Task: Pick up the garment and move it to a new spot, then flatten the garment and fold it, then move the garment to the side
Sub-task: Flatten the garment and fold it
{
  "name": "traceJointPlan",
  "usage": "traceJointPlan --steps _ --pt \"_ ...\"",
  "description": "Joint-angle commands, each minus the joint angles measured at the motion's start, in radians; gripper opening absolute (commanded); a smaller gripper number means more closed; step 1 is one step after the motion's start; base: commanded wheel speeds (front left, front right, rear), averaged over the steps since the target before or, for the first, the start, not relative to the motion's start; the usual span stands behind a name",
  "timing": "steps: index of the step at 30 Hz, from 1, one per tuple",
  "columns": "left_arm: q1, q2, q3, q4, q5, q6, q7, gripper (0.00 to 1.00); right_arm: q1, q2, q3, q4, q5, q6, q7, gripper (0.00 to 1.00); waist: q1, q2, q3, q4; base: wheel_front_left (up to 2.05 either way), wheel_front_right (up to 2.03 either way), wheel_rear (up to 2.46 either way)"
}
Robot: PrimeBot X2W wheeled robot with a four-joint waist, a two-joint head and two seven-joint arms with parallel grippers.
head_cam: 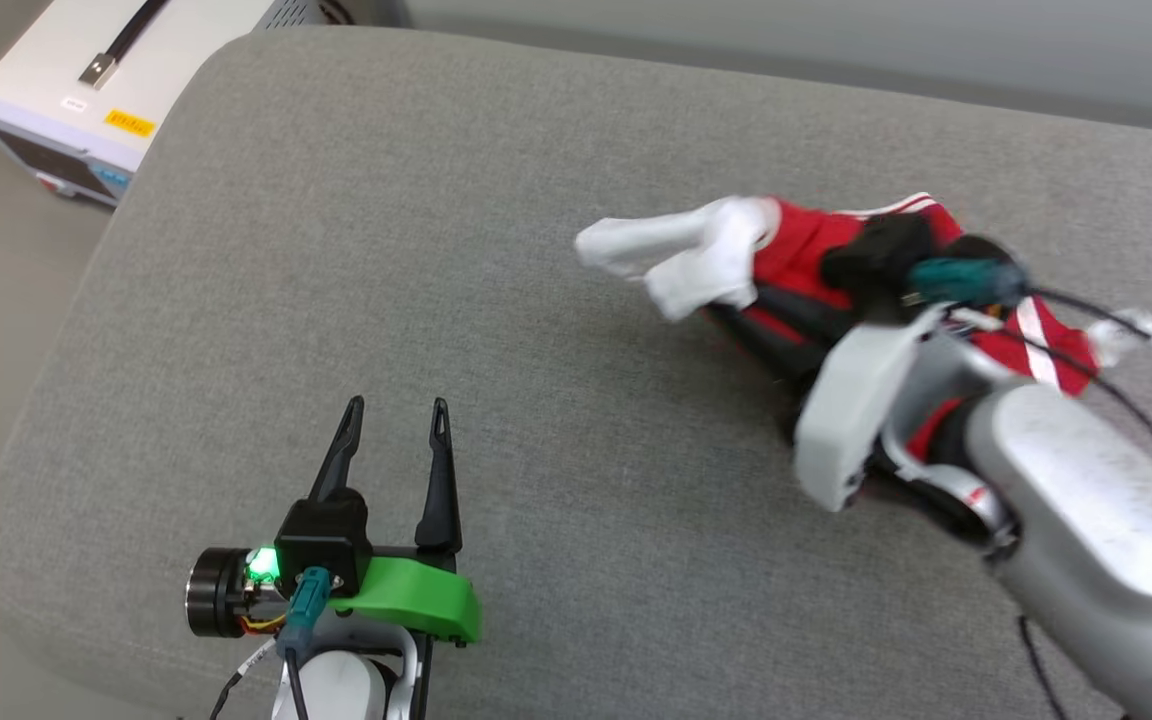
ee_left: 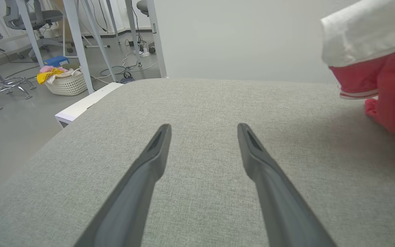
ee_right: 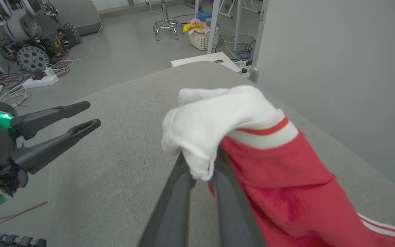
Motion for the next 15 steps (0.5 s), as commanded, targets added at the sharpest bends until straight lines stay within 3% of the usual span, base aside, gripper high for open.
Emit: traceJointPlan --steps 1,8,15 --pt "-0.015 -0.003 -0.002 -0.004 -0.007 0.009 -0.006 1.0 -0.018 0.021 0.036 0.026 -0.006 -0.001 -0.001 0.0 -0.0001 0.0 0.03 0.028 0.0 0.0 0.0" --pt "-0.031 -0.003 -0.017 -0.006 -0.026 0.028 -0.006 1.0 -0.044 0.107 0.298 0.218 0.006 -0.001 0.006 0.0 -0.0001 0.0 0.062 0.05 0.0 0.0 0.0" --pt "-0.044 -0.003 -0.02 -0.006 -0.03 0.036 -0.006 1.0 -0.063 0.132 0.5 0.382 0.027 -0.001 0.022 0.0 -0.0001 0.0 0.075 0.05 0.0 0.0 0.0"
